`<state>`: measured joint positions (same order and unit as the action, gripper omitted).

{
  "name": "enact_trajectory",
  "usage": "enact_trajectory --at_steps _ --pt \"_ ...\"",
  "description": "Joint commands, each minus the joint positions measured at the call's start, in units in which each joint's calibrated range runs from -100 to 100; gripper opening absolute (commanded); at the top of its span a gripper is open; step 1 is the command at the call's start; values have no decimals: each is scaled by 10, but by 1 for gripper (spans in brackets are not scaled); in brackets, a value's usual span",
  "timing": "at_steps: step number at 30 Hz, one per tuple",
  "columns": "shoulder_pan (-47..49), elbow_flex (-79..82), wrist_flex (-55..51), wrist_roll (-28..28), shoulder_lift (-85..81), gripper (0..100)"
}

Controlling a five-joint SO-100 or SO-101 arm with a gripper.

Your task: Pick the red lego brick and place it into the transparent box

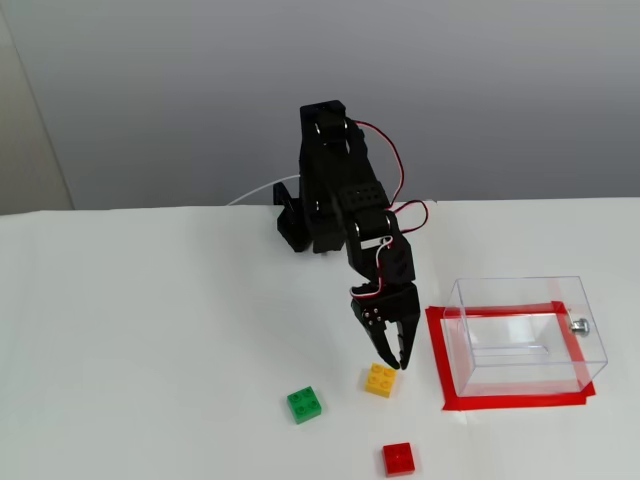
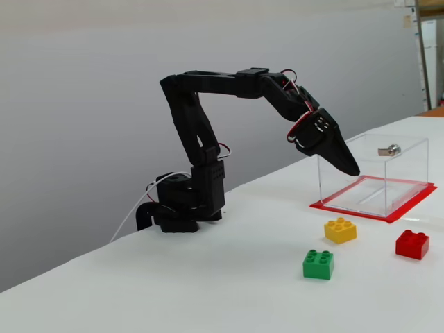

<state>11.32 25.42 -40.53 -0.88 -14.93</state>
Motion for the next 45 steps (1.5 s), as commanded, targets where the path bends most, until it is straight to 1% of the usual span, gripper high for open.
enact_trajectory --at_steps 1,8,14,19,22,27,31,39,45 --pt "-8 -72 7 -1 39 1" --pt "-17 -148 8 0 131 1" --pt "-30 -182 61 0 181 1" --pt "-29 -210 63 4 210 2" --pt "-28 -216 64 1 226 11" --pt "-23 -216 65 -1 242 33" --pt "-22 -223 65 -1 252 43" --pt "-2 -278 65 -1 280 44" --pt "25 -288 65 -1 292 45"
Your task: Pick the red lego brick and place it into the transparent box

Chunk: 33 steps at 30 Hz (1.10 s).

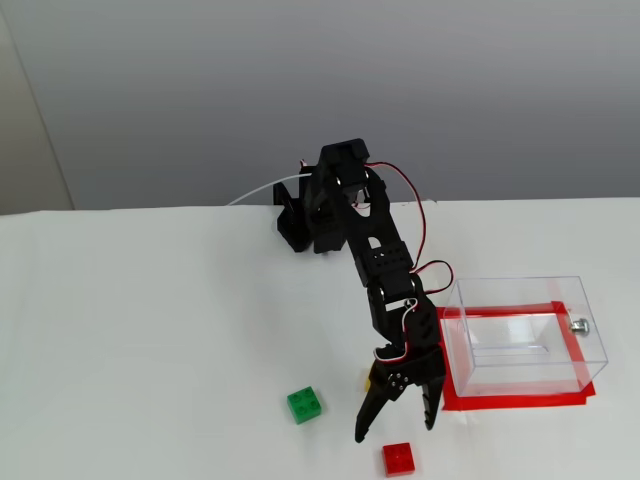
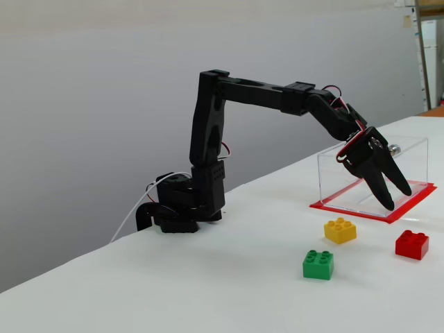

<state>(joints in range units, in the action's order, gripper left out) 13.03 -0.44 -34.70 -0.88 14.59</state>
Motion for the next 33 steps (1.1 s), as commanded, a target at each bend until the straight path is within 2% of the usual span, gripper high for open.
enact_trajectory --at_steps 1,10,19,33 --pt "12 -30 7 -1 0 45" --pt "19 -40 46 -1 40 44" --pt "15 -117 41 -1 106 45" --pt "18 -120 43 -1 160 45"
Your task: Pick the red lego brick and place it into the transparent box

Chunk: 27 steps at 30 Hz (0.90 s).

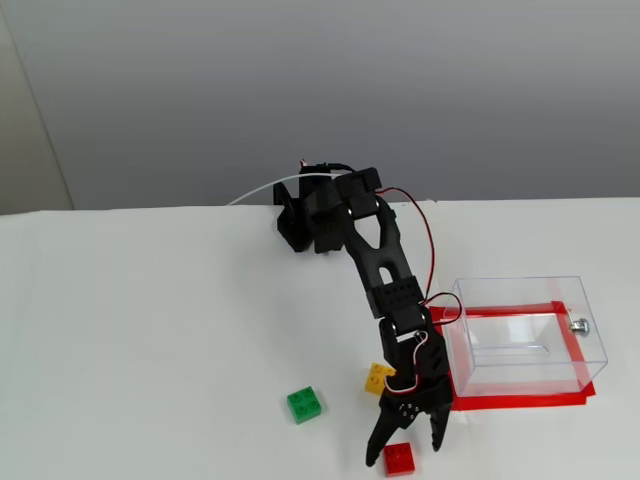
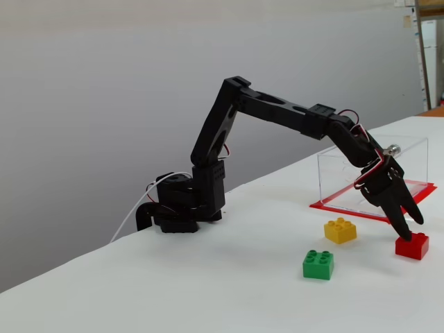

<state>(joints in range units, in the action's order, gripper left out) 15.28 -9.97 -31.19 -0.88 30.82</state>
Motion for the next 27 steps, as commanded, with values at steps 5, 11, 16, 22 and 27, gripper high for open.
enact_trajectory --at_steps 5,11,16,22,27 --pt "-3 -26 12 -1 10 45" --pt "-5 -39 12 -1 29 44" --pt "-5 -74 11 -1 52 44" --pt "-5 -77 10 -1 57 44" --pt "-5 -74 4 0 57 44"
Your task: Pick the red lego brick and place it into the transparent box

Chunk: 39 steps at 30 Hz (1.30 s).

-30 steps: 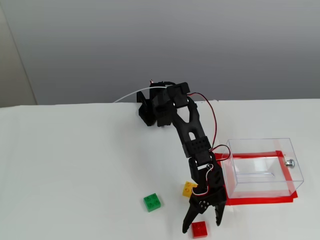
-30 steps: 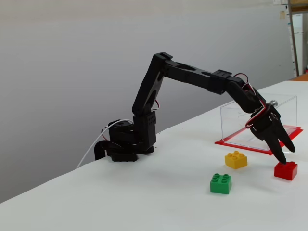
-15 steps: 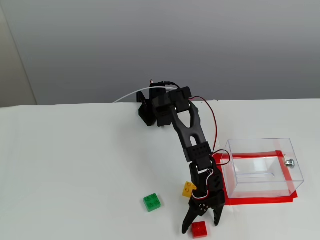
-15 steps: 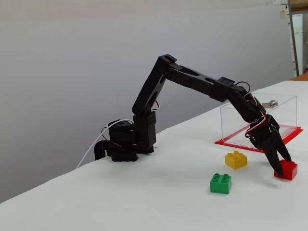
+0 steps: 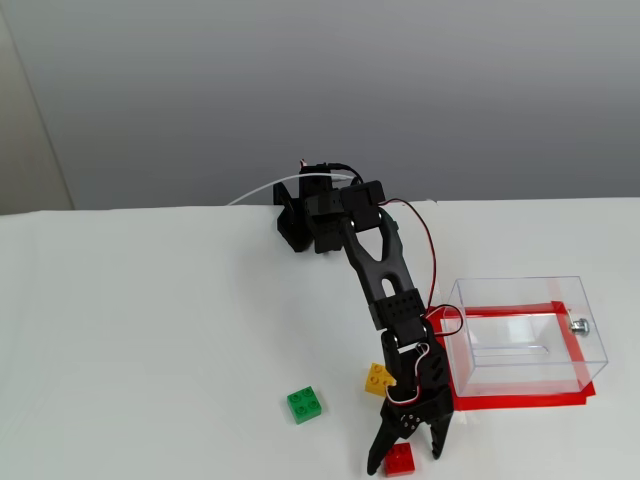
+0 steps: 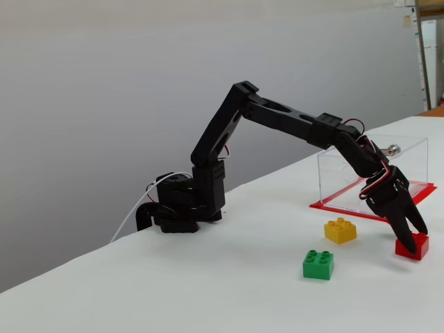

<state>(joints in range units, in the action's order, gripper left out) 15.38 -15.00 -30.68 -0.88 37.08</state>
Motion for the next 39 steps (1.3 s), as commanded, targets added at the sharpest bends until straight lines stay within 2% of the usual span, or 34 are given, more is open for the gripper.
enact_trajectory --at_steps 1,26,31,39 --pt "-7 -23 -1 0 -6 44" --pt "-9 -17 -28 -2 -11 44" --pt "-9 -18 -24 -37 -11 44" --pt "-10 -21 -23 -41 -9 44"
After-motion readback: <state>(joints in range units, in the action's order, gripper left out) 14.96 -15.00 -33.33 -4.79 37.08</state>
